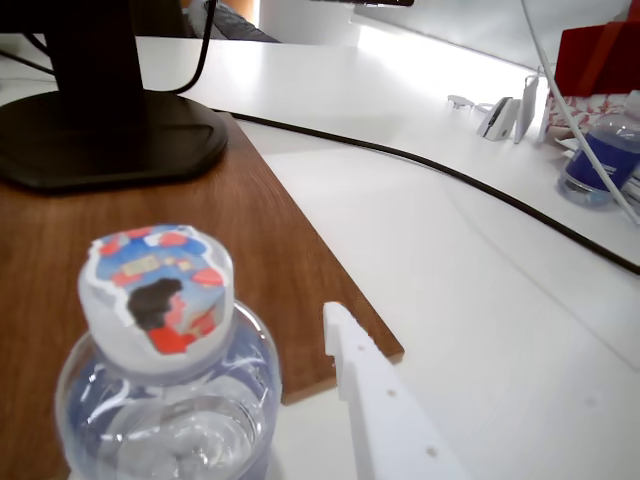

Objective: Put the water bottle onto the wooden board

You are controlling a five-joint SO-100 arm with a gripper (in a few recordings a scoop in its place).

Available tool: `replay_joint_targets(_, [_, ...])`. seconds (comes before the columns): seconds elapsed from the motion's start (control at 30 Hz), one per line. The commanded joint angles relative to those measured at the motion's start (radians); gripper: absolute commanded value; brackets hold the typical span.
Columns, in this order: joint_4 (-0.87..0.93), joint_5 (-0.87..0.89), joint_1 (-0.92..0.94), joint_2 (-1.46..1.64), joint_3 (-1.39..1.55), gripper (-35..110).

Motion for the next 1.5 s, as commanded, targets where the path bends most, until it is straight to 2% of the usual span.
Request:
replay_joint_targets(0.0, [-0.069,-0.026,0.002,-0.037,-0.049,81])
replay_joint_targets(0.83, [-0.184,-0.066,-0.028,-0.362,-0.308,75])
replay_joint_targets(1.47, [-0.193,-0.112,-0.067,-0.445,-0.367,64])
